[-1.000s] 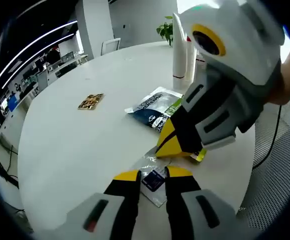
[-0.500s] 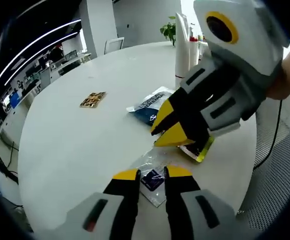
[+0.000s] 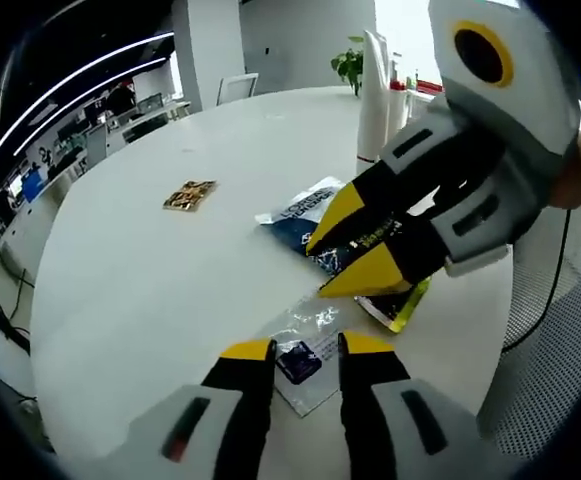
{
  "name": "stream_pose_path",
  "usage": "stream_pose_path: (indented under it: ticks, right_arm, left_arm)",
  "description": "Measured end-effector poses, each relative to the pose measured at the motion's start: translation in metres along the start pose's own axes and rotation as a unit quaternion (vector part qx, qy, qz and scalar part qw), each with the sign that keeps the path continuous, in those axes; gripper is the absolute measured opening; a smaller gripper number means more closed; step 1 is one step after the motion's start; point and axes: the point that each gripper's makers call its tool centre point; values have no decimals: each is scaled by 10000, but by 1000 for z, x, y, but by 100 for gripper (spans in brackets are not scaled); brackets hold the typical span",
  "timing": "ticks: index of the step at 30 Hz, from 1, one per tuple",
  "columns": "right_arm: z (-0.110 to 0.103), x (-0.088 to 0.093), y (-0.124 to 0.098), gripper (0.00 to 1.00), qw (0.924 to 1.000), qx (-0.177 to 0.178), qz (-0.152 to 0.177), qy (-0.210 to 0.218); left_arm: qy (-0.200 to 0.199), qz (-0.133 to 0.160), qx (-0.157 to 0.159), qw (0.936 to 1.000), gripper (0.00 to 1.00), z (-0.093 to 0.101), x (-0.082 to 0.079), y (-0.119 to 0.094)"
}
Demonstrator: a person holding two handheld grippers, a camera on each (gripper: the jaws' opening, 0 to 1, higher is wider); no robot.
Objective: Arrange the skincare products in the storage area until every visible bottle or jar stands upright without overlapping.
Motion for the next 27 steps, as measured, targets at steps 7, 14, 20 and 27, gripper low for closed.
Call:
stream_pose_path:
  ticks: [7,14,20,27]
  right_arm:
    - [4,-3,-6,15,9999,72,94,73]
    - [5,-7,-19,16,9997,123,207,87]
    - [5,-8,-32,20,9993,166,321,107]
    - [2,-8,-52,27,9985,223,454,211]
  left_arm:
    - [-30,-20,-12,10000,29,0,2,-2]
    - [-94,1,-25,10000,29,-1,2,-5]
    - [-78,57,-55,9999,30,0,-3,-11]
    - [-59,151,-67,9998,35,3,-9,-17]
Point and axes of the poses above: the point that each gripper's makers call its tool centre point, and the gripper's own axes: y roughly forward along the fingers, z roughly to its right, x roughly out of its underside, and after that the axes turned 3 degrees about -z, right-handed
